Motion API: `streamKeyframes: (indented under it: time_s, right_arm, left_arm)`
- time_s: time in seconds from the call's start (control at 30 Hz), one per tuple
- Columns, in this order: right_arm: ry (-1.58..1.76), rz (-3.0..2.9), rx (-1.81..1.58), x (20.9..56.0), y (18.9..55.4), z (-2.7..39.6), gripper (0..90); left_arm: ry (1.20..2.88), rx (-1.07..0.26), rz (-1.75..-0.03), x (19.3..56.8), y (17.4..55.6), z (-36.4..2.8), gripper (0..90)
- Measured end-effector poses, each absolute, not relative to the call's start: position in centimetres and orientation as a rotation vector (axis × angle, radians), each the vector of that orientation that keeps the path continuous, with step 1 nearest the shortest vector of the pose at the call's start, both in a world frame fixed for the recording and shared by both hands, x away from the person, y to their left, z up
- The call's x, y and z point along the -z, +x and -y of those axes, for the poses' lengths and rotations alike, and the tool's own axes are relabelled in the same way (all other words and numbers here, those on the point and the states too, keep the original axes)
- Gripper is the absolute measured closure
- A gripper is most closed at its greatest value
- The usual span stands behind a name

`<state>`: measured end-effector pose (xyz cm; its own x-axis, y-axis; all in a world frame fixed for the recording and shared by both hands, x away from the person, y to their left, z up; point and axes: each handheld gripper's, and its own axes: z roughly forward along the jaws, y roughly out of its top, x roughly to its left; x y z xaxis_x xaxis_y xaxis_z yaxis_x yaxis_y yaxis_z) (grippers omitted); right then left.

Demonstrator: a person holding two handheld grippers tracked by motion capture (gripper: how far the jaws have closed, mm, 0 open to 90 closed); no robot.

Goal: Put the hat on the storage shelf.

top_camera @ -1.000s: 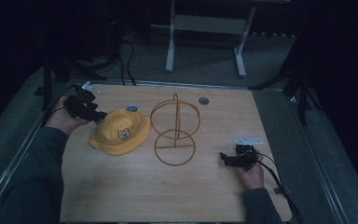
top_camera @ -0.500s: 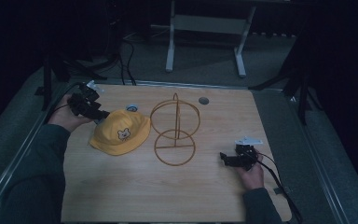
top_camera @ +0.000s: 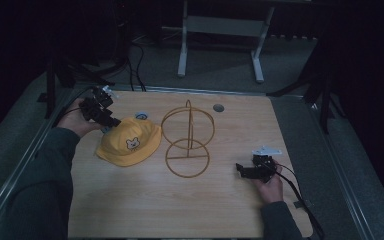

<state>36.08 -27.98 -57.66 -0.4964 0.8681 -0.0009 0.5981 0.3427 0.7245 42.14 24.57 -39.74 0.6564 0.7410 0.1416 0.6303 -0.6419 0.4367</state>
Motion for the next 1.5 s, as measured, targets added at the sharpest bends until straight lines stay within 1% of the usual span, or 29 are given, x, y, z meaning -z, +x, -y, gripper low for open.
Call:
streamKeyframes:
  time_s: [0.2,0.5,0.77,1.2,1.3,1.5]
  right_arm:
    - [1.29,-2.225,-0.953,57.7,36.1,28.0,13.6]
    - [1.29,-2.225,-0.954,57.7,36.1,28.0,13.7]
    - [1.29,-2.225,-0.954,57.7,36.1,28.0,13.6]
    - [1.29,-2.225,-0.954,57.7,36.1,28.0,13.6]
    - [1.29,-2.225,-0.954,57.7,36.1,28.0,13.6]
    - [1.29,-2.225,-0.954,57.7,36.1,28.0,13.6]
  left_arm:
    - [2.546,-0.415,-1.091,39.9,42.7,-24.2,48.8]
    - [2.575,-0.415,-1.099,40.3,43.5,-23.5,48.6]
    - [2.57,-0.419,-1.114,40.6,44.3,-23.2,48.3]
    - [2.59,-0.385,-1.117,41.5,45.2,-22.4,49.0]
    - [2.62,-0.387,-1.118,42.0,45.4,-22.1,50.1]
    - [2.69,-0.371,-1.106,43.2,46.0,-21.5,56.0]
